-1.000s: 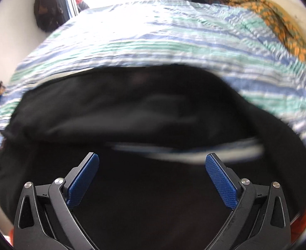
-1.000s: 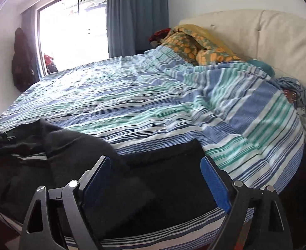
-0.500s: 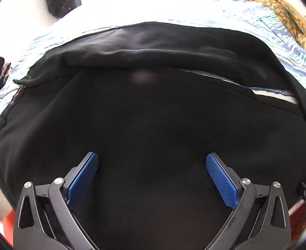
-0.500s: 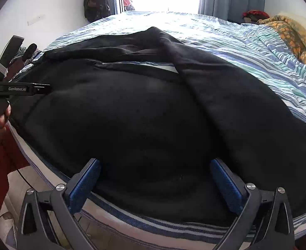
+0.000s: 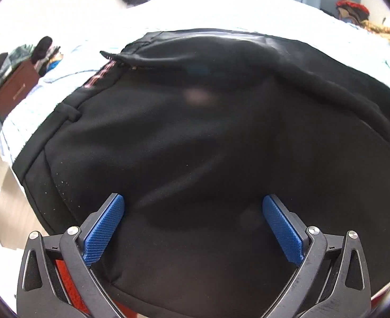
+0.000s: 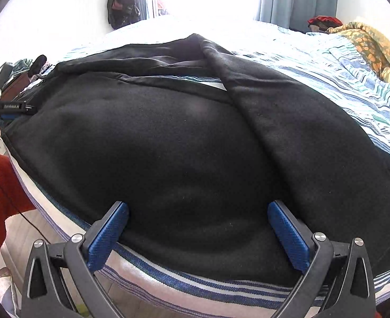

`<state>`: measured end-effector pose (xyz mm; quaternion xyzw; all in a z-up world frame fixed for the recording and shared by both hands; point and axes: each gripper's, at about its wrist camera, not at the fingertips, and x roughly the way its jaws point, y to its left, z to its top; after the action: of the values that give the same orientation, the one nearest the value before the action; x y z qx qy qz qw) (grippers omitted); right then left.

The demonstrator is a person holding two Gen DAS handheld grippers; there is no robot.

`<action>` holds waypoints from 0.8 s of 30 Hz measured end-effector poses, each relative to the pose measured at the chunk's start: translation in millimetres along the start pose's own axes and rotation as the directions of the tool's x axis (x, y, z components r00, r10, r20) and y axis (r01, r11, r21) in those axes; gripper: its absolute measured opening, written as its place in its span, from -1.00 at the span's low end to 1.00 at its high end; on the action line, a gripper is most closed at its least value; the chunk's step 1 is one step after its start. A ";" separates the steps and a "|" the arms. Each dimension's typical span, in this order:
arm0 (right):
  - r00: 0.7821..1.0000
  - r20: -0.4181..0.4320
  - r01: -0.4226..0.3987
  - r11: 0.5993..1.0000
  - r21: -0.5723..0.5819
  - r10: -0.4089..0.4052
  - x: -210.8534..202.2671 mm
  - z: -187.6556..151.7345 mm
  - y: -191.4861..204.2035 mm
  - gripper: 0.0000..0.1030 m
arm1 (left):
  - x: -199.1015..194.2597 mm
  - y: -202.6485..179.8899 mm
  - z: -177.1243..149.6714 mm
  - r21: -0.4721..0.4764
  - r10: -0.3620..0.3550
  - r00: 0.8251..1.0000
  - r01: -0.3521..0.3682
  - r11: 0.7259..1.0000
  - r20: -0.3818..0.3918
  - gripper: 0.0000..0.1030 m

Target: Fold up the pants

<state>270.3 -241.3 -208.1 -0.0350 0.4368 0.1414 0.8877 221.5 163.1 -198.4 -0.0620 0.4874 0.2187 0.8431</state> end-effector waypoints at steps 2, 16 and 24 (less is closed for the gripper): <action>1.000 0.000 0.006 1.000 0.002 -0.006 -0.3 -0.4 0.3 1.00 | 1.7 -3.4 1.1 -0.004 0.014 1.000 -0.014 1.000 -0.004 0.99; 0.999 -0.048 -0.016 0.999 0.029 0.018 -11.7 0.0 -4.0 1.00 | -9.9 -7.2 -14.2 0.030 0.007 1.000 -0.007 1.000 0.000 0.99; 0.907 0.194 -0.412 0.691 0.593 0.374 -26.6 2.5 -62.0 0.94 | -6.6 -11.4 -12.9 0.015 0.040 0.999 -0.040 0.999 0.007 0.99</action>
<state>274.2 -306.1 -189.5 0.3578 0.4300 0.1770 0.8098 213.3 146.7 -200.8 -0.0449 0.4875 0.2321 0.8405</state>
